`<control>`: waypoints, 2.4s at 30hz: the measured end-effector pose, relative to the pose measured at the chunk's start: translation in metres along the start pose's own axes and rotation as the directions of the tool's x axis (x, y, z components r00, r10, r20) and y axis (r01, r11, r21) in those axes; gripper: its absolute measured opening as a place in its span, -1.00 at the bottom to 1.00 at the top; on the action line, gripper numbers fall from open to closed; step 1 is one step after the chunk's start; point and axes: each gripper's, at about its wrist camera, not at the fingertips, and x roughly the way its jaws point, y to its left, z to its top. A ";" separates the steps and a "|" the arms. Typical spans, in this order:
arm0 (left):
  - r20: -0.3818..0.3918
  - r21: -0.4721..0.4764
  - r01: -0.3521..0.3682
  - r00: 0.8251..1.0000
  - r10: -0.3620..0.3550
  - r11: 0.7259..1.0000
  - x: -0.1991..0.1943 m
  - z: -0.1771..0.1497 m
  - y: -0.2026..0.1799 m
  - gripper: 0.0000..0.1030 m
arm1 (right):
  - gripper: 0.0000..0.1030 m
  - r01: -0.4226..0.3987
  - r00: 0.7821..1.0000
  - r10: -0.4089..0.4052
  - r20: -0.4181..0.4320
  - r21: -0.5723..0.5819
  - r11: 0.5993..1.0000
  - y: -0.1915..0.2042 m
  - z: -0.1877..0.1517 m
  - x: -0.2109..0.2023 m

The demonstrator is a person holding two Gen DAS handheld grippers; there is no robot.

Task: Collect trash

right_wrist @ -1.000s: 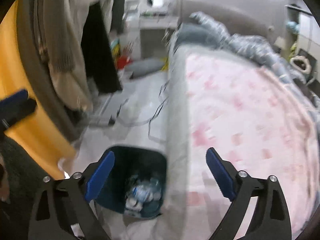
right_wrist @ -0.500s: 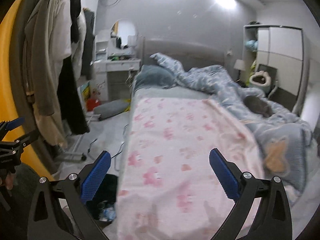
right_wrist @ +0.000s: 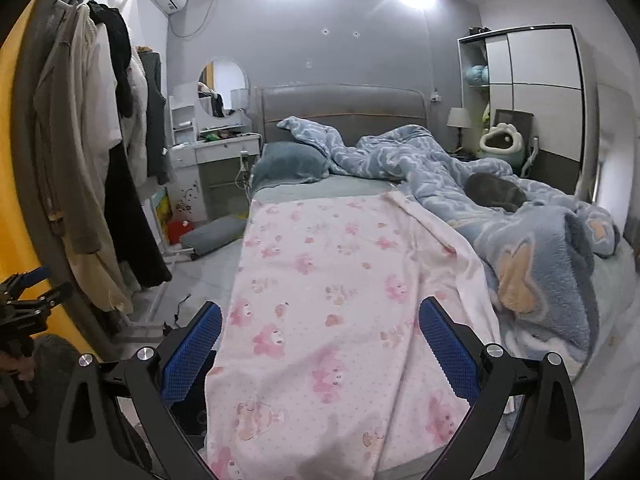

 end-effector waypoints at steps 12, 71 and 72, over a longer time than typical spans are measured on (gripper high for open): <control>-0.007 -0.017 -0.007 1.000 0.007 1.000 0.003 -0.002 0.007 0.94 | 0.94 -0.063 0.998 0.062 -0.018 -0.032 0.997 0.010 0.000 0.001; -0.016 -0.022 0.001 1.000 -0.001 1.000 0.003 -0.003 0.004 0.94 | 0.94 -0.069 0.997 0.068 -0.026 -0.038 0.997 0.013 0.001 0.002; -0.017 -0.023 0.001 1.000 -0.001 1.000 0.003 -0.002 0.004 0.94 | 0.94 -0.069 0.997 0.068 -0.026 -0.038 0.997 0.013 0.001 0.002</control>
